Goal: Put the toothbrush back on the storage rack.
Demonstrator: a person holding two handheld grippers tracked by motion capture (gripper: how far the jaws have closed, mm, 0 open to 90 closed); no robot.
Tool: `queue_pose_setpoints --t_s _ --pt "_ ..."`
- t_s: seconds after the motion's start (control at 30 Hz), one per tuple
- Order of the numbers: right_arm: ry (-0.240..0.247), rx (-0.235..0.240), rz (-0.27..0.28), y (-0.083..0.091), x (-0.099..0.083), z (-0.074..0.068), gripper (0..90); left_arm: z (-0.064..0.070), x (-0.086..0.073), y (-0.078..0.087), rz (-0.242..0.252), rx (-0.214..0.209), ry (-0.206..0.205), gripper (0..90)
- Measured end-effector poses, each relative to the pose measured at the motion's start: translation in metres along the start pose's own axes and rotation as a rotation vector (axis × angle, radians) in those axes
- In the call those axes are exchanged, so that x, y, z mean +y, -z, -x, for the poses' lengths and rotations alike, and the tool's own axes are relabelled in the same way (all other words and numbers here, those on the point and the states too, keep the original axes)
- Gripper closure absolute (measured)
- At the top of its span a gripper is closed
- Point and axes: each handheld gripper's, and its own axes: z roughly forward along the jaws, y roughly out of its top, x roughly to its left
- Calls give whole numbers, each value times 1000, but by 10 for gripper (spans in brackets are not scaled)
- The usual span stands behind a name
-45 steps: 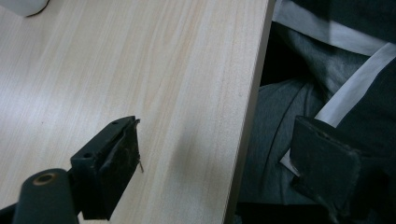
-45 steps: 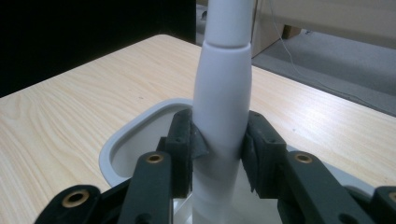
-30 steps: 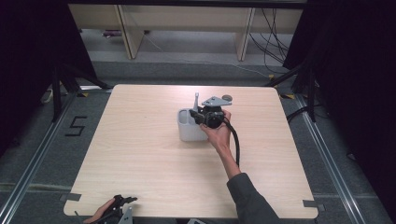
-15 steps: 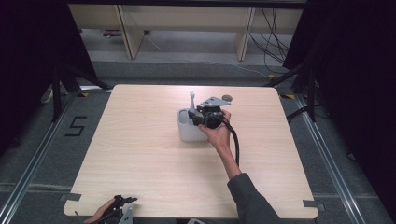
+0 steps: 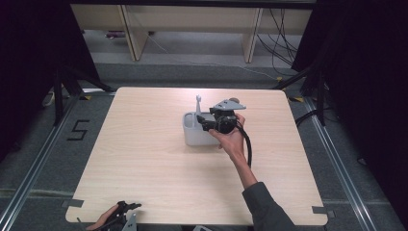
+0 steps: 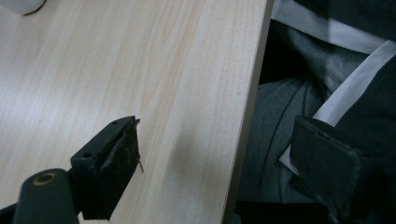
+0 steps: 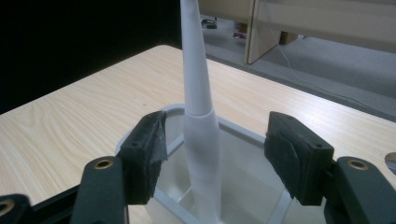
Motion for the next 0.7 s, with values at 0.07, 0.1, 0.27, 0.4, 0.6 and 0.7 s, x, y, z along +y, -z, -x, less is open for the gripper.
queue_pose_setpoints --t_s 0.07,0.1,0.27,0.4,0.6,0.7 --pt "11 10 2 3 0 1 372 0 0 0 -7 -2 0 154" --pt "33 -5 -1 7 1 1 361 0 0 0 -7 -1 0 154" --pt "12 14 -7 15 2 -3 339 0 0 0 0 1 1 154" --pt "21 28 -10 22 1 -6 321 0 0 0 0 1 0 154" --pt "71 30 -41 35 -3 -12 298 0 0 0 7 0 2 153" --pt "75 45 -38 44 -6 -17 286 1 0 0 3 9 5 154"
